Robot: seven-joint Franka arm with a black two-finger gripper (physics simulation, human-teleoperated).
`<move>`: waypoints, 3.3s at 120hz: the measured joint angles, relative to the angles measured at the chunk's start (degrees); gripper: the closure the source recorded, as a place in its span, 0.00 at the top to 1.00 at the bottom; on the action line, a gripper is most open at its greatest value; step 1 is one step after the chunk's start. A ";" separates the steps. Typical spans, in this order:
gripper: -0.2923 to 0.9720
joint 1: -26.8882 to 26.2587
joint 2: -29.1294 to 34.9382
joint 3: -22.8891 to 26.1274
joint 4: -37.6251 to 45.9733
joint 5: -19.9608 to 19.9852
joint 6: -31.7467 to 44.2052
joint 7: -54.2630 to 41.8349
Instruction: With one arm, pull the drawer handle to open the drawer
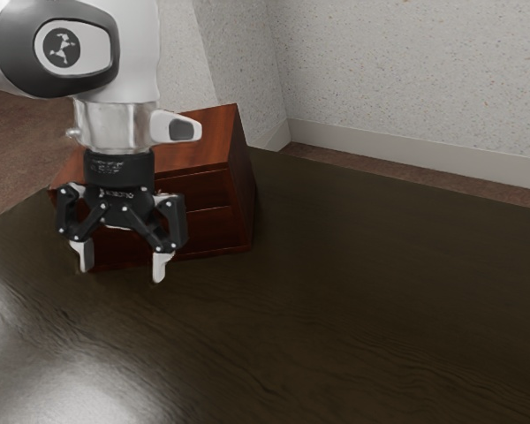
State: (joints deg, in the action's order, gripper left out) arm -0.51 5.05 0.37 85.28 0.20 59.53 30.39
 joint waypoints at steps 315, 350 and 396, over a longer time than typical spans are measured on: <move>0.77 37.20 -7.38 10.62 11.53 2.43 53.45 61.62; 0.74 37.49 -8.69 10.61 11.76 2.26 56.44 61.91; 0.60 37.20 -9.35 10.70 12.04 2.16 58.61 62.08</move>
State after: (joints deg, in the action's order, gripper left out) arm 36.69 -4.30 11.07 97.32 2.35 118.15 92.47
